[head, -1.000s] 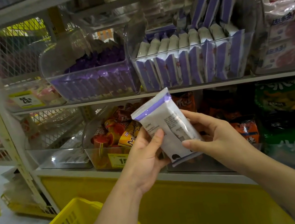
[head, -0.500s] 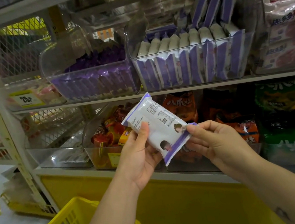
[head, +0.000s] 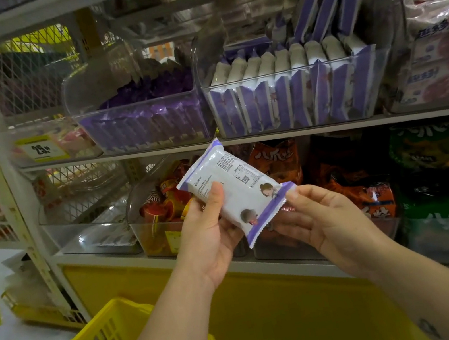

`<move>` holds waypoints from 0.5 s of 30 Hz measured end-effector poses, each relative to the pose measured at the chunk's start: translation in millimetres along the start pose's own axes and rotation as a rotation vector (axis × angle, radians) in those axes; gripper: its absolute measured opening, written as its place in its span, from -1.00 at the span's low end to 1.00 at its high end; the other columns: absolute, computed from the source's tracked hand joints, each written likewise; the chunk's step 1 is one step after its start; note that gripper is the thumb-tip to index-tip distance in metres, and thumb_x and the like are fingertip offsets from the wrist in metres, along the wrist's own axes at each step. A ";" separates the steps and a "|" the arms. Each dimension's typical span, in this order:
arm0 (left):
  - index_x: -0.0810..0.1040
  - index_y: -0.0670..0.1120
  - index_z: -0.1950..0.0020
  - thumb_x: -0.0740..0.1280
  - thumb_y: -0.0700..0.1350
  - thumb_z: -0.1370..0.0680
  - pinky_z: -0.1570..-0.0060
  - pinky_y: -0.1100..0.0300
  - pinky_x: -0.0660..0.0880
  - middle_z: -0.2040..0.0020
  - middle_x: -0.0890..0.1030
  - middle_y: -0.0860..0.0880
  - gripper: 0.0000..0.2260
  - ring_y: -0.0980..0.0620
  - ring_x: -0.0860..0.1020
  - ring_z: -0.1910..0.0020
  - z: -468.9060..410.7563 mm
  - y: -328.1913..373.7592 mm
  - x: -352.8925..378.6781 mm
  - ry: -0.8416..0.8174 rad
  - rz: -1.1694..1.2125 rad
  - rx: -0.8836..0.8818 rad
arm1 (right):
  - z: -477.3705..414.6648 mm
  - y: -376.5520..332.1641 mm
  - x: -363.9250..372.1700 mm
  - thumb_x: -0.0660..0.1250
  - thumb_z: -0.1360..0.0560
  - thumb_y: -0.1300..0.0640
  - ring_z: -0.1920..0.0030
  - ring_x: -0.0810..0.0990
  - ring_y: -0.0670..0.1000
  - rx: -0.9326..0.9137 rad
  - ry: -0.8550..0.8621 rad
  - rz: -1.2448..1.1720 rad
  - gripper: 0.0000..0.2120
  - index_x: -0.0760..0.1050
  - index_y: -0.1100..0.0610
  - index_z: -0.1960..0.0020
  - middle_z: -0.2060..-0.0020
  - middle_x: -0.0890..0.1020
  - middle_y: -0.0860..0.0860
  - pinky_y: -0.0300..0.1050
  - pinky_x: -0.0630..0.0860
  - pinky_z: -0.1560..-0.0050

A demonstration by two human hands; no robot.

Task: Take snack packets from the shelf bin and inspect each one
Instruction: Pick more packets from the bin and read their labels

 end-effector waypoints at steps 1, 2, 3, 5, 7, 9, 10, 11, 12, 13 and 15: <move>0.48 -0.03 -0.28 0.38 0.02 -0.42 0.29 0.10 0.62 -0.07 0.70 -0.08 -0.56 -0.03 0.70 0.04 0.8 -0.2 1.6 0.010 0.004 0.030 | 0.5 2.4 1.3 0.41 -0.33 0.13 0.09 0.72 0.08 0.010 0.002 0.037 -0.71 0.52 0.24 0.00 0.07 0.72 0.16 -0.16 0.64 0.16; 0.47 -0.02 -0.28 0.40 0.01 -0.41 0.29 0.09 0.61 -0.07 0.70 -0.08 -0.54 -0.04 0.69 0.02 1.3 -0.6 3.3 0.017 0.007 0.051 | 1.2 5.2 3.1 0.45 -0.29 0.16 0.12 0.72 0.09 0.018 -0.004 0.071 -0.69 0.52 0.25 0.01 0.10 0.72 0.17 -0.15 0.64 0.17; 0.46 -0.02 -0.30 0.41 0.01 -0.40 0.28 0.08 0.61 -0.08 0.70 -0.08 -0.52 -0.05 0.69 -0.01 2.0 -0.9 4.8 0.023 0.008 0.065 | 1.8 8.2 4.9 0.47 -0.26 0.19 0.15 0.72 0.09 0.026 -0.015 0.106 -0.67 0.52 0.26 0.02 0.13 0.72 0.17 -0.15 0.64 0.18; 0.44 -0.02 -0.32 0.43 0.00 -0.40 0.27 0.08 0.61 -0.10 0.69 -0.08 -0.50 -0.06 0.68 -0.03 2.9 -1.2 6.8 0.035 0.011 0.080 | 2.3 12.1 7.4 0.46 -0.31 0.25 0.20 0.72 0.07 0.036 -0.033 0.152 -0.76 0.53 0.28 0.06 0.19 0.72 0.17 -0.17 0.63 0.22; 0.43 -0.03 -0.33 0.44 -0.02 -0.40 0.26 0.06 0.62 -0.12 0.68 -0.09 -0.48 -0.07 0.68 -0.03 3.5 -0.9 7.4 0.043 0.023 0.080 | 0.8 13.3 6.7 0.40 -0.41 0.33 0.23 0.72 0.06 0.043 -0.025 0.144 -0.90 0.52 0.28 0.09 0.21 0.72 0.18 -0.17 0.64 0.22; 0.42 -0.04 -0.33 0.45 -0.03 -0.38 0.24 0.04 0.62 -0.13 0.68 -0.09 -0.46 -0.07 0.68 -0.03 4.3 -0.2 7.8 0.042 0.035 0.077 | -1.6 13.6 4.7 0.37 -0.44 0.38 0.25 0.71 0.06 0.054 -0.015 0.113 -0.94 0.51 0.29 0.11 0.22 0.71 0.20 -0.15 0.65 0.22; 0.41 -0.04 -0.34 0.45 -0.03 -0.37 0.24 0.04 0.62 -0.13 0.67 -0.10 -0.45 -0.07 0.68 -0.03 4.4 0.1 7.8 0.040 0.031 0.079 | -2.5 13.8 4.6 0.37 -0.44 0.38 0.26 0.71 0.06 0.062 -0.018 0.101 -0.94 0.51 0.29 0.11 0.23 0.71 0.21 -0.15 0.65 0.22; 0.41 -0.05 -0.34 0.46 -0.03 -0.37 0.24 0.04 0.62 -0.14 0.67 -0.10 -0.43 -0.08 0.68 -0.04 4.5 0.2 7.9 0.038 0.025 0.081 | -3.1 14.4 4.7 0.36 -0.44 0.38 0.26 0.71 0.07 0.070 -0.022 0.091 -0.94 0.50 0.29 0.11 0.23 0.71 0.21 -0.15 0.65 0.22; 0.40 -0.05 -0.35 0.46 -0.02 -0.36 0.23 0.03 0.62 -0.15 0.66 -0.10 -0.42 -0.08 0.67 -0.05 4.7 0.2 8.0 0.036 0.019 0.083 | -3.4 15.5 5.0 0.36 -0.44 0.38 0.26 0.71 0.07 0.077 -0.027 0.087 -0.94 0.50 0.30 0.10 0.23 0.71 0.21 -0.15 0.65 0.22; 0.40 -0.05 -0.35 0.46 -0.02 -0.36 0.23 0.03 0.62 -0.15 0.66 -0.11 -0.42 -0.08 0.67 -0.05 4.7 0.1 8.1 0.036 0.015 0.086 | -3.7 16.7 5.2 0.36 -0.45 0.37 0.25 0.71 0.08 0.081 -0.033 0.086 -0.94 0.50 0.30 0.09 0.22 0.71 0.22 -0.15 0.65 0.22; 0.41 -0.05 -0.34 0.46 -0.01 -0.36 0.23 0.03 0.62 -0.14 0.67 -0.11 -0.43 -0.08 0.67 -0.05 4.0 0.5 7.2 0.043 0.007 0.087 | -3.7 17.4 5.1 0.37 -0.44 0.34 0.23 0.71 0.07 0.079 -0.053 0.099 -0.90 0.50 0.29 0.07 0.20 0.71 0.21 -0.15 0.65 0.19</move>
Point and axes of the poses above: each hand's wrist, its own z-axis away from the middle knuckle, its own x-axis out of the palm, y = z × x, the point moved 2 cm from there along -z, towards the middle knuckle
